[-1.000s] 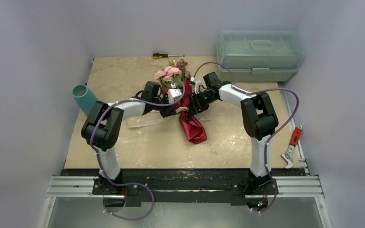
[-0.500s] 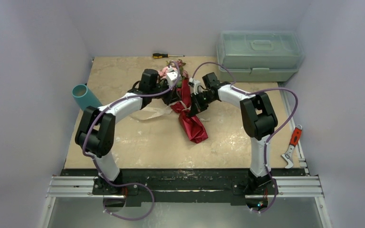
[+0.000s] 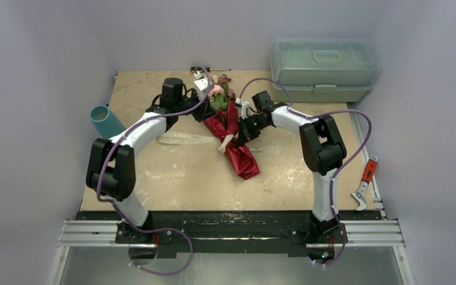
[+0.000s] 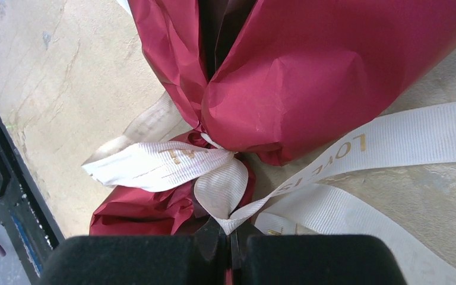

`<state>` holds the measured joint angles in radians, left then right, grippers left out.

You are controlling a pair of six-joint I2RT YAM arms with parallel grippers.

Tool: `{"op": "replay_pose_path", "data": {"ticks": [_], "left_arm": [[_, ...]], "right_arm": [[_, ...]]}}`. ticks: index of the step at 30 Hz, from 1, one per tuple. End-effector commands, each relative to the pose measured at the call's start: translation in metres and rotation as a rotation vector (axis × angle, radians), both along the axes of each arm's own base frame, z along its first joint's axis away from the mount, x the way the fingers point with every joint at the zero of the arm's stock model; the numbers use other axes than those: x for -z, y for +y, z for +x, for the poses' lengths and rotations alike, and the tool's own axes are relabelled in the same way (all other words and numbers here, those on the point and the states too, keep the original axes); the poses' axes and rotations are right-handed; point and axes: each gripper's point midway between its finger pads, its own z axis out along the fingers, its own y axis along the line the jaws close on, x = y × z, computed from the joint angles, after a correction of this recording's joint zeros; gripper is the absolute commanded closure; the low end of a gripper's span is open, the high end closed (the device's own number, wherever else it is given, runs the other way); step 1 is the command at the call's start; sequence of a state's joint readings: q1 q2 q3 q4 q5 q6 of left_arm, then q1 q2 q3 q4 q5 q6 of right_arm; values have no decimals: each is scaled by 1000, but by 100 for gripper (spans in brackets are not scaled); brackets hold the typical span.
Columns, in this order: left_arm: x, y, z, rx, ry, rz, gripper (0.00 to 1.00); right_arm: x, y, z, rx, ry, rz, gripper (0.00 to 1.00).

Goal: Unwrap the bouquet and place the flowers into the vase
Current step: Untie the ribbon from the wrapping paper.

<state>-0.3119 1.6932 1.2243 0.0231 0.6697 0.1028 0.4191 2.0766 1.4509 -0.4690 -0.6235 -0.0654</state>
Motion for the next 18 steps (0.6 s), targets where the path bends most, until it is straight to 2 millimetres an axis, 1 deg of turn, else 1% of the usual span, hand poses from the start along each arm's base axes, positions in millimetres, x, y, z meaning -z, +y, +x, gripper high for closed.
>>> {"op": "replay_pose_path", "data": {"ticks": [1,2,3,5,6,7,10,14,16,18], "left_arm": [[38,9,-40,202,2,136,60],[46,10,-48,235,7,145,50],[51,9,-54,266,-4,150,44],[61,3,-62,303,-4,158,38],[65,-1,-64,313,12,153,37],[68,-6,-65,320,38,145,37],[73,-21,-61,283,130,69,38],[74,-40,-45,178,227,-55,45],[77,-47,-43,143,300,-110,50],[82,-52,-40,104,351,-152,51]], "right_arm": [[-1,-4,-9,-39,20,-14,97],[-5,-4,-10,-41,16,-7,95],[-8,-3,-10,-38,3,-5,95],[-10,-5,-9,-31,-14,-7,96],[-11,-5,-8,-26,-15,-9,98],[-10,-5,-8,-26,-11,-10,100],[-5,-5,-8,-22,3,-17,100],[-4,-5,-7,-15,3,-18,100],[-4,-5,-6,-9,1,-19,100],[-4,-4,-5,-8,-3,-17,100]]}}
